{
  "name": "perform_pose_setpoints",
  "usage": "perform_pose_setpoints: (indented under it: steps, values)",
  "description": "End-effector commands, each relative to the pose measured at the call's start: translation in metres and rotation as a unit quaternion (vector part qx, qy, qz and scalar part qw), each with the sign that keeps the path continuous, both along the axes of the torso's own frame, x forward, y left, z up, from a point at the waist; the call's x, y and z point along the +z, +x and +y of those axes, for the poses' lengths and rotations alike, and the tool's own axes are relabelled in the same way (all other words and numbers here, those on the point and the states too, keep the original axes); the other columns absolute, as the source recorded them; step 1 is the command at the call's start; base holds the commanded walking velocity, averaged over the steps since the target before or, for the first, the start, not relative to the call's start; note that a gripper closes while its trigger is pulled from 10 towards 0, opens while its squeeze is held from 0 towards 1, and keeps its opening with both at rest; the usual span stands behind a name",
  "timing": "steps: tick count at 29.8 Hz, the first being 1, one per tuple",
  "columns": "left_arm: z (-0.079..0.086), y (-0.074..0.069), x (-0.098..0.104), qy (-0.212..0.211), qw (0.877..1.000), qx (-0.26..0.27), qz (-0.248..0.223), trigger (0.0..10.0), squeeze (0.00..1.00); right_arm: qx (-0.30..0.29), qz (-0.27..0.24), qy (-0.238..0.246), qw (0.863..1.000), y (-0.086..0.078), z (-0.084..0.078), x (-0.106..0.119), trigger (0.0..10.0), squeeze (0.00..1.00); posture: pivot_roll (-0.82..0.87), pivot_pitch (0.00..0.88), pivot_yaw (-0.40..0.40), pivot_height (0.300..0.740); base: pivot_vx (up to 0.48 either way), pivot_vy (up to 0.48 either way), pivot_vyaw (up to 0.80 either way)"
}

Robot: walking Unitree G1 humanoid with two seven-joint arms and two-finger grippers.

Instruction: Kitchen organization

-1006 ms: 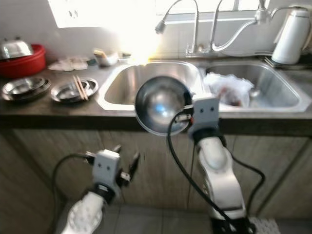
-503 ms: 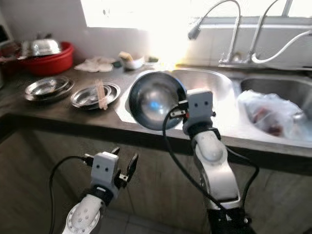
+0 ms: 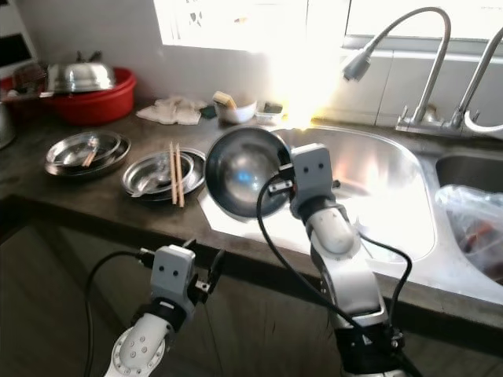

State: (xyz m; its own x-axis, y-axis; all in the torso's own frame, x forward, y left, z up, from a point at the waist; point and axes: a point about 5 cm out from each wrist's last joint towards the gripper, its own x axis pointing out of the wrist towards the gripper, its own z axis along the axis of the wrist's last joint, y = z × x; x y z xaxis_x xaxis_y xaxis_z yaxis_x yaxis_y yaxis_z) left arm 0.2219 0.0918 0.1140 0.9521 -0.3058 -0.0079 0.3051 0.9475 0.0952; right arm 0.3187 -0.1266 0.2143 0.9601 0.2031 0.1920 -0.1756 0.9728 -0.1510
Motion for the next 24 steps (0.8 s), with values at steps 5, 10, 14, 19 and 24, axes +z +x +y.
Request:
perform_pose_setpoints:
  steps: [5, 10, 14, 19, 24]
  values:
    - [-0.006, -0.004, -0.004, -0.007, 1.000, -0.012, 0.013, 10.0, 0.00, -0.023, 0.017, 0.010, 1.000, 0.011, -0.011, 0.003, 10.0, 0.00, 0.00, 0.000, -0.026, 0.740, 0.000, 0.000, 0.00]
    - [-0.009, -0.005, -0.005, -0.012, 1.000, -0.018, 0.016, 10.0, 0.00, -0.038, 0.047, 0.012, 0.998, 0.023, -0.019, 0.000, 10.0, 0.00, 0.00, 0.001, -0.029, 0.740, 0.000, 0.000, 0.00]
    - [-0.013, -0.008, -0.004, -0.016, 0.999, -0.023, 0.019, 10.0, 0.00, -0.060, 0.128, 0.003, 0.990, 0.048, -0.032, -0.015, 10.0, 0.00, 0.00, 0.032, -0.033, 0.740, 0.000, 0.000, 0.00]
    - [-0.011, -0.014, -0.002, -0.018, 0.999, -0.017, 0.025, 10.0, 0.00, -0.054, 0.187, 0.017, 0.981, 0.063, -0.034, -0.025, 10.0, 0.00, 0.02, 0.059, -0.033, 0.740, 0.000, 0.000, 0.00]
    - [-0.012, -0.018, 0.000, -0.018, 0.999, -0.021, 0.026, 10.0, 0.00, -0.024, 0.238, 0.042, 0.970, 0.071, -0.023, -0.045, 10.0, 0.00, 0.04, 0.096, -0.040, 0.740, 0.000, 0.000, 0.00]
